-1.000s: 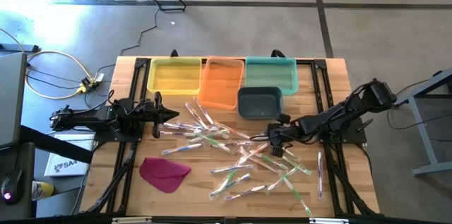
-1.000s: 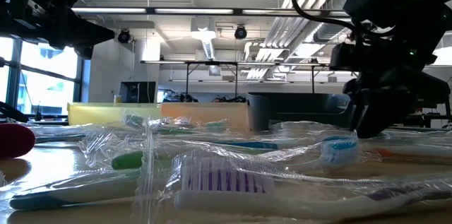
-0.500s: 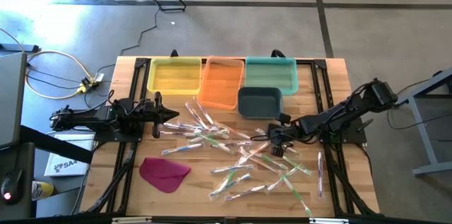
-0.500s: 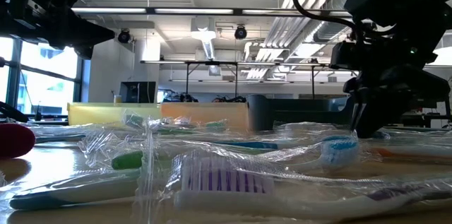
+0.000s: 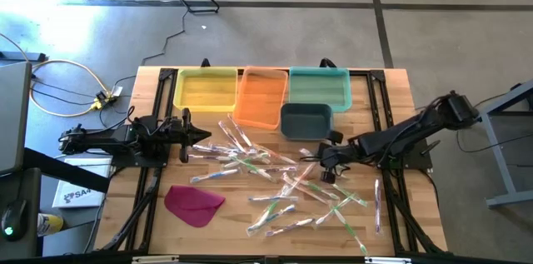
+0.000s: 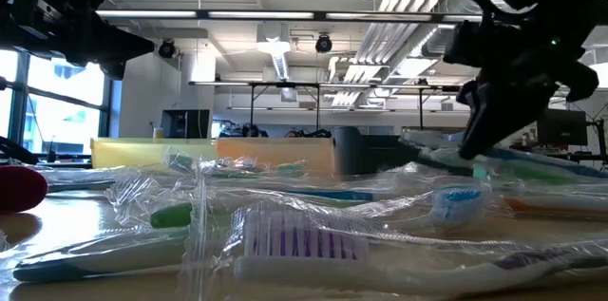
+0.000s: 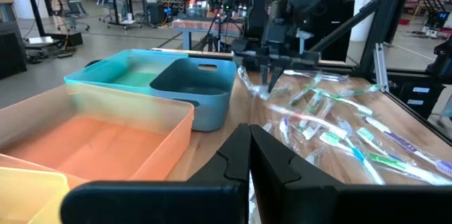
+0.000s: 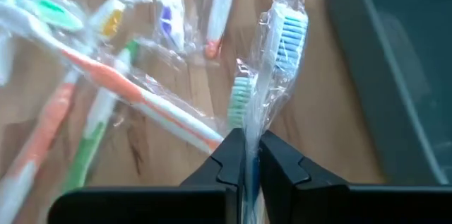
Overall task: Pick & Place Toothbrushes
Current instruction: Put the blue toothbrush into the dark blue bin
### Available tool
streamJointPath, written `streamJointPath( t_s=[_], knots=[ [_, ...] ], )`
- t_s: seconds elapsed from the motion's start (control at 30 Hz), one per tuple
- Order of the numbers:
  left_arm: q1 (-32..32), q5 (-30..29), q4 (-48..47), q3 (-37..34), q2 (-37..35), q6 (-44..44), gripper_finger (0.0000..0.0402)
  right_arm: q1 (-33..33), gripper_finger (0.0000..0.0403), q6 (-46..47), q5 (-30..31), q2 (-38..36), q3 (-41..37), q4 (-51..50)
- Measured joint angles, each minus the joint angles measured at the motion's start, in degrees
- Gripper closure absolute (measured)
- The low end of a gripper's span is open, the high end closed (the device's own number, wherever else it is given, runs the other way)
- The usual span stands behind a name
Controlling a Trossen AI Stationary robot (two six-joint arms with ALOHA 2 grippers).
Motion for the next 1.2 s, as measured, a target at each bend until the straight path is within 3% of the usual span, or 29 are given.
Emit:
streamJointPath(
  t_s=[0.47,0.73,1.2],
  knots=[
    [0.02,0.0,0.0,0.0,0.01,0.0,0.0402,0.02,0.0379,1.94,-3.83,-2.6,0.0,-0.79],
    [0.0,0.0,0.0,0.0,0.01,0.0,0.0402,0.03,0.0374,6.55,-10.93,-1.3,0.0,-0.81],
    [0.01,0.0,0.0,0.0,0.0,0.0,0.0402,0.22,0.0378,6.47,-7.98,-0.83,0.06,2.17]
  ],
)
